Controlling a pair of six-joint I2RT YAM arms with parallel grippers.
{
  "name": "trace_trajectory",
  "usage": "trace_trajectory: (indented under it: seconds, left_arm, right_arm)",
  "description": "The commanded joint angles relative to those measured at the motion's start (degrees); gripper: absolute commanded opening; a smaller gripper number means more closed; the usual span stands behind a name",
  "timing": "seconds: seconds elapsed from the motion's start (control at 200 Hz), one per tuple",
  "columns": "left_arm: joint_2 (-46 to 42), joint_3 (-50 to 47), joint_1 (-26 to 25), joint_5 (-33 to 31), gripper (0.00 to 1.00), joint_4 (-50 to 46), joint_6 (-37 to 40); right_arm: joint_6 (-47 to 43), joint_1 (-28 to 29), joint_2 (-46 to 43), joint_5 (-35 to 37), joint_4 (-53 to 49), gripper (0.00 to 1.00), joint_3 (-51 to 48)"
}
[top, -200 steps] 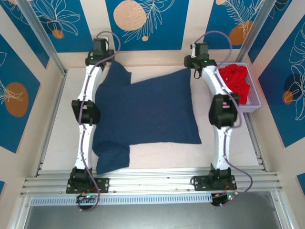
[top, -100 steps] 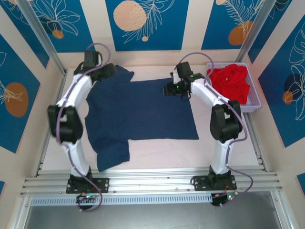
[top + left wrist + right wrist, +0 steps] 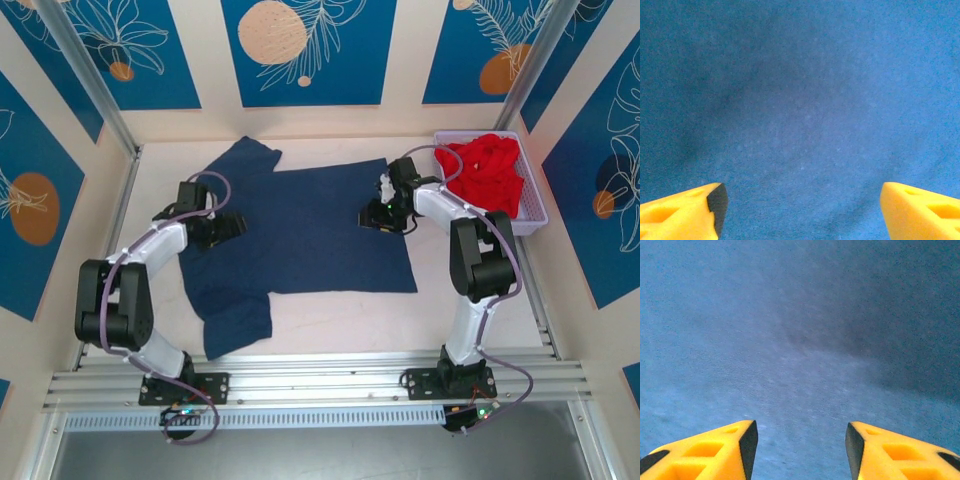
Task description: Fold the inside-out t-shirt
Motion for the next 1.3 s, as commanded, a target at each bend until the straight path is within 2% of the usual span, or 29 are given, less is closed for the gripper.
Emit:
trace_trajectory:
  seconds: [0.0,0.155,0.315,0.405,0.495,0.565,0.69,0.88,1.005,1.115,1.29]
  left_arm:
    - [2.9,5.3,0.6,-1.2,0.8,4.2,1.2]
    - [14.1,16.5,1.6,-2.0,0.81,6.1,1.3]
    - [24.8,29.0,4.2,3.2,0.8,2.0,-0.2]
    - [26.4,31.9,4.5,4.4,0.8,-0.4,0.3]
    - [22.7,28.6,4.4,5.1,0.8,-0.9,0.7]
    - [16.6,22.6,4.1,5.4,0.8,0.4,0.0]
    - [5.6,11.7,2.0,5.8,0.8,1.2,-0.2]
    - [0.7,6.0,-4.8,6.4,0.8,-0.7,0.7]
    - [1.4,7.3,-9.8,5.1,0.8,-1.2,0.3]
    - [2.6,9.0,-13.3,4.7,0.8,-2.2,0.1]
    - [2.8,9.8,-15.5,3.1,0.81,-3.5,0.6]
  right_arm:
    - [4.7,0.3,0.3,-4.3,10.4,0.52,1.1]
    - [10.9,-1.5,8.5,-2.0,17.4,0.53,9.3]
    - [14.0,-3.3,17.6,-1.2,15.1,0.54,20.9]
    - [13.8,-3.5,20.1,-2.6,11.7,0.54,25.5]
    - [9.6,-2.8,17.6,-2.0,5.8,0.54,25.9]
    - [6.4,-2.2,12.5,0.1,1.3,0.54,22.3]
    - [4.1,-0.8,-1.2,6.2,-5.1,0.56,7.0]
    - [7.5,-2.7,-17.6,11.2,-12.6,0.57,-15.1]
    - [10.2,-3.9,-21.1,13.8,-16.1,0.58,-20.9]
    - [12.5,-5.4,-22.6,13.2,-16.1,0.58,-25.3]
    - [13.4,-7.3,-22.1,10.3,-13.9,0.57,-28.3]
